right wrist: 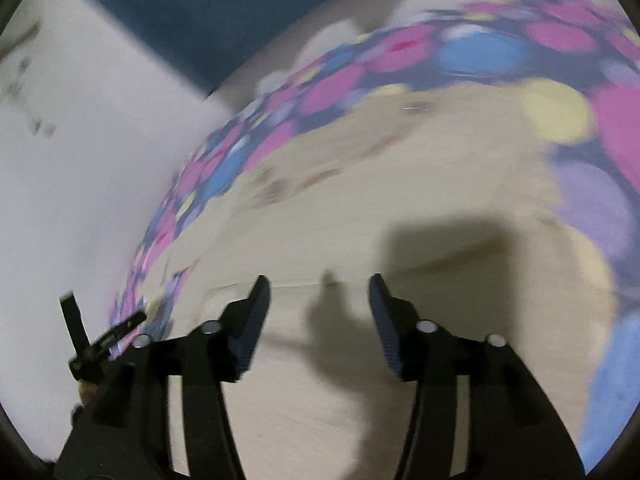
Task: Fold small clothes
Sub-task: 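Open the right gripper to release the sleeve on the body, then grasp the cuff of the other sleeve with the left gripper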
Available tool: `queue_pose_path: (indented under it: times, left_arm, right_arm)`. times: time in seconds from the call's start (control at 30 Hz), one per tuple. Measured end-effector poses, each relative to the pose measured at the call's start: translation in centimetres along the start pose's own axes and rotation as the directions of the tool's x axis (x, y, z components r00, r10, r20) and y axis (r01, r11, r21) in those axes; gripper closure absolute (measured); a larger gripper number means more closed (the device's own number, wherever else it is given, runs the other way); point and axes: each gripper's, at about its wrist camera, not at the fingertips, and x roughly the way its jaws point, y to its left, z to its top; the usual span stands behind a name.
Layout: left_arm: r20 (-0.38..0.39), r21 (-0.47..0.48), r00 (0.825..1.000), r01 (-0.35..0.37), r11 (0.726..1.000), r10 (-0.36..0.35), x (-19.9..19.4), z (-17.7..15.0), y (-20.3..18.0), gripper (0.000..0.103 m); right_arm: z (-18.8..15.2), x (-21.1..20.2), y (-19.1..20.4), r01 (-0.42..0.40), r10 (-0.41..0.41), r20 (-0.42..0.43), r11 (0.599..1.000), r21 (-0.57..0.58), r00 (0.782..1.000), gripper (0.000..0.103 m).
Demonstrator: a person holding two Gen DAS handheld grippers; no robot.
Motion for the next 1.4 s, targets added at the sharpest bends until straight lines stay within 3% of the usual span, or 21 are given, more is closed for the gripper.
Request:
queue_pose_path:
  times: [0.13, 0.27, 0.5, 0.6, 0.7, 0.77, 0.8, 0.9, 1.03, 1.13, 1.2, 1.23, 1.3, 1.33, 1.37, 1.4]
  left_arm:
    - [0.000, -0.038, 1.000, -0.005, 0.999, 0.005, 0.3, 0.2, 1.8, 0.004]
    - [0.012, -0.077, 1.000, 0.009, 0.997, -0.008, 0.2, 0.8, 4.3, 0.004]
    - [0.055, -0.206, 0.993, 0.111, 0.972, -0.102, 1.0, 2.7, 11.8, 0.004]
    - [0.055, -0.286, 0.988, 0.153, 0.946, -0.143, 2.7, 3.7, 15.6, 0.004]
    - [0.060, -0.408, 0.974, 0.223, 0.885, -0.218, 5.0, 4.5, 19.5, 0.004]
    - [0.133, -0.461, 0.948, 0.316, 0.829, -0.288, 5.8, 5.2, 21.8, 0.004]
    - [0.144, -0.474, 0.948, 0.318, 0.821, -0.284, 6.1, 5.7, 22.6, 0.004]
    - [0.143, -0.488, 0.957, 0.290, 0.823, -0.252, 7.3, 7.1, 23.8, 0.004]
    - [0.111, -0.460, 0.966, 0.257, 0.850, -0.232, 8.1, 8.5, 23.8, 0.004]
    - [0.133, -0.491, 0.958, 0.286, 0.823, -0.254, 8.1, 8.7, 24.5, 0.006]
    - [0.149, -0.519, 0.956, 0.293, 0.803, -0.253, 8.1, 8.6, 25.2, 0.029]
    - [0.140, -0.539, 0.951, 0.308, 0.784, -0.277, 8.5, 8.4, 25.6, 0.052]
    - [0.131, -0.586, 0.931, 0.351, 0.730, -0.342, 9.6, 7.8, 26.3, 0.075]
    - [0.120, -0.597, 0.933, 0.341, 0.726, -0.340, 9.9, 7.6, 26.5, 0.090]
    - [0.107, -0.604, 0.938, 0.324, 0.728, -0.328, 10.0, 7.4, 26.6, 0.097]
    - [0.106, -0.607, 0.941, 0.318, 0.729, -0.322, 9.9, 7.3, 26.7, 0.098]
  right_arm:
    - [-0.8, -1.0, -4.5, -0.037, 0.035, 0.014, 0.993, 0.113, 0.999, 0.013]
    - [-0.7, -1.4, -5.4, -0.109, 0.103, 0.056, 0.987, 0.114, 0.993, 0.007]
    - [-0.8, -0.8, -4.2, -0.072, 0.070, 0.053, 0.997, 0.040, 0.996, 0.003]
    - [-0.9, -0.9, -4.2, -0.072, 0.069, 0.061, 0.997, 0.042, 0.996, 0.002]
    - [-1.0, -1.1, -4.2, -0.069, 0.066, 0.066, 0.997, 0.042, 0.996, 0.002]
    - [-1.1, -1.1, -4.1, -0.062, 0.060, 0.067, 0.997, 0.038, 0.996, 0.002]
    - [-1.2, -1.1, -4.1, -0.059, 0.056, 0.066, 0.998, 0.037, 0.996, 0.002]
    - [-1.2, -1.0, -4.0, -0.055, 0.053, 0.069, 0.998, 0.036, 0.996, 0.002]
    - [-1.2, -1.0, -4.0, -0.057, 0.053, 0.078, 0.998, 0.040, 0.996, 0.002]
    - [-1.3, -1.1, -4.0, -0.057, 0.054, 0.080, 0.998, 0.039, 0.995, 0.002]
    - [-1.3, -1.1, -4.1, -0.057, 0.054, 0.080, 0.998, 0.039, 0.995, 0.002]
    - [-1.3, -1.1, -4.1, -0.058, 0.055, 0.080, 0.998, 0.040, 0.995, 0.002]
    - [-1.3, -1.2, -4.1, -0.058, 0.055, 0.082, 0.998, 0.040, 0.995, 0.002]
    - [-1.3, -1.1, -4.1, -0.058, 0.055, 0.081, 0.998, 0.040, 0.995, 0.002]
    - [-1.2, -1.1, -4.3, -0.058, 0.054, 0.082, 0.997, 0.041, 0.995, 0.002]
    - [-1.1, -1.2, -4.3, -0.058, 0.054, 0.083, 0.997, 0.041, 0.995, 0.002]
